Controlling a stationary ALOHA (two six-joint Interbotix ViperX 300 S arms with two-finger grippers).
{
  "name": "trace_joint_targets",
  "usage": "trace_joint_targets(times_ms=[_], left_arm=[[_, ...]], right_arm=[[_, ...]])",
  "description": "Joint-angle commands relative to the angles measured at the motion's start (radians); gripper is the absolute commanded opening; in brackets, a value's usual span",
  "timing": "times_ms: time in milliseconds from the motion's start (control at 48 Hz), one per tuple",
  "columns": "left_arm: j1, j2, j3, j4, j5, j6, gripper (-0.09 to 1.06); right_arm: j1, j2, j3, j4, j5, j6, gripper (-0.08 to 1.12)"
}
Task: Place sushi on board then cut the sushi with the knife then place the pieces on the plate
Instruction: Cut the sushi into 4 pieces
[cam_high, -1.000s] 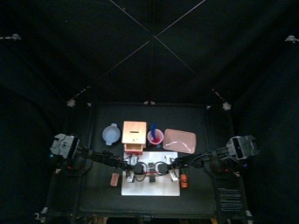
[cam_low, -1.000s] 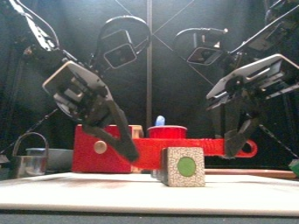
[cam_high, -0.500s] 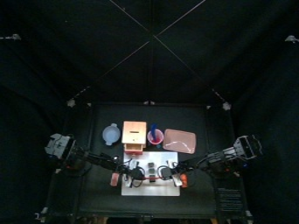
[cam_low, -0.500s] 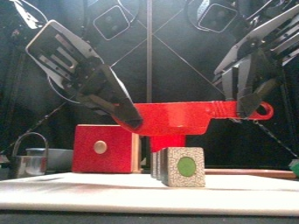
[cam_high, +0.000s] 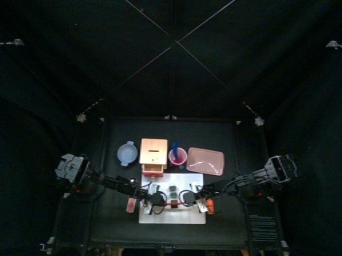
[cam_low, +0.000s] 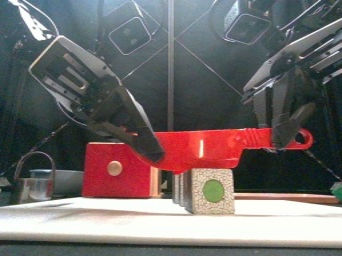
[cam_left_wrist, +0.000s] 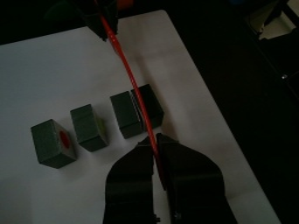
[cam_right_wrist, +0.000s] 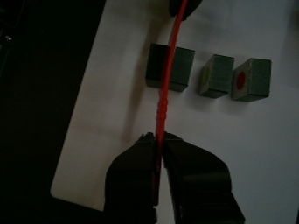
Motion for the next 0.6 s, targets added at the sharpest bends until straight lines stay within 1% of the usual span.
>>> trace_joint_targets(times_ms=[21, 271, 458, 521, 604], left_arm=[[0.015, -0.034, -0.071, 0.003, -0.041, 0.008, 0.33], [0.015, -0.067, -0.064, 0.005, -0.041, 0.008, 0.33], [0.015, -0.049, -0.058, 0.005, -0.041, 0.008, 0.33], [0.025, -0.043, -0.058, 0.005, -0.041, 0.008, 0.33], [0.029, -0.04, -0.057, 0.005, -0.041, 0.008, 0.33]], right_arm=[[-0.025, -0.032, -0.058, -0.006, -0.038, -0.009, 0.17], [-0.021, -0.046, -0.064, -0.006, -0.038, -0.008, 0.17], [-0.021, -0.035, -0.06, -0.006, -0.037, -0.006, 0.17], [-0.023, -0.032, -0.06, -0.006, -0.038, -0.008, 0.17], [-0.029, -0.032, -0.058, -0.006, -0.04, -0.009, 0.17]])
